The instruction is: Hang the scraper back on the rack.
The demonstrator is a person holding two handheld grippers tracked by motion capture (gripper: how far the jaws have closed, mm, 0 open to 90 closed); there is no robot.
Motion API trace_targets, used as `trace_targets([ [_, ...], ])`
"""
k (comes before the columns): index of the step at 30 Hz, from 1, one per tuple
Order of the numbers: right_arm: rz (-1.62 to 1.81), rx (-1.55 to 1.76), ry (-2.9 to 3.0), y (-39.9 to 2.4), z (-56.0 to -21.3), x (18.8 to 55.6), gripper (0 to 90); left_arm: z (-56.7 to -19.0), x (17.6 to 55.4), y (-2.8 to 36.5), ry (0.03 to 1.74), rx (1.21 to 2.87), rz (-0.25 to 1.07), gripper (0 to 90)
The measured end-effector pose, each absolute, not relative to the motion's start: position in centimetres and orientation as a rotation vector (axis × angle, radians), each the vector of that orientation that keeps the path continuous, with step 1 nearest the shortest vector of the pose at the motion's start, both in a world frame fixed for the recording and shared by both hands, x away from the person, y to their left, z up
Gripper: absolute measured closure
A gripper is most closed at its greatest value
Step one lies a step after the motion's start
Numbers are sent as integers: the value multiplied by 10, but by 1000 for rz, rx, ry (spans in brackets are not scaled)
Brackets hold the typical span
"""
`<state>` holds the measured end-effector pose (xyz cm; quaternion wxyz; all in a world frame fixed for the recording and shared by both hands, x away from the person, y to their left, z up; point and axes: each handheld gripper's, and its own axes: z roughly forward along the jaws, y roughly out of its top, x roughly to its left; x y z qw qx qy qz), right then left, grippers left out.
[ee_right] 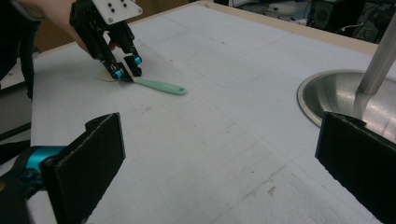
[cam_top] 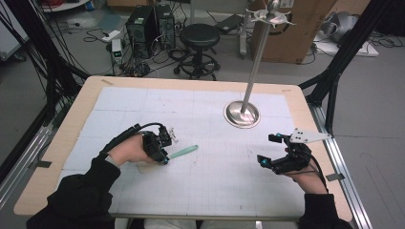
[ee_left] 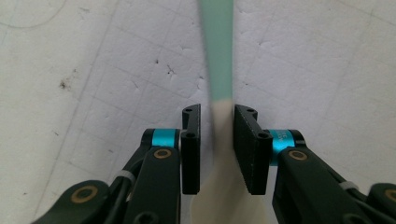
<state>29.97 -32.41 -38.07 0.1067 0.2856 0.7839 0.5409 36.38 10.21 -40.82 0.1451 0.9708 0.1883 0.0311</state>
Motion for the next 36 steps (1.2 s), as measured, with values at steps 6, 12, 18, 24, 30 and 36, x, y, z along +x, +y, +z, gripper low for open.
trace_targets([
  [6, 1592, 840, 2317, -323, -381, 299, 4, -407, 364, 94, 586, 2849, 84, 757],
  [12, 1592, 841, 2311, -324, -381, 300, 4, -405, 364, 86, 603, 2904, 87, 799],
  [18, 1605, 838, 2284, -325, -379, 298, 4, -406, 363, 95, 555, 2848, 79, 801],
  [24, 1599, 838, 2288, -325, -379, 300, 4, -395, 360, 103, 534, 2741, 65, 802],
  [30, 1597, 839, 2287, -325, -379, 299, 4, -375, 354, 108, 495, 2560, 155, 800],
  [36, 1606, 844, 2279, -327, -377, 297, 5, -368, 354, 110, 503, 2416, 134, 799],
])
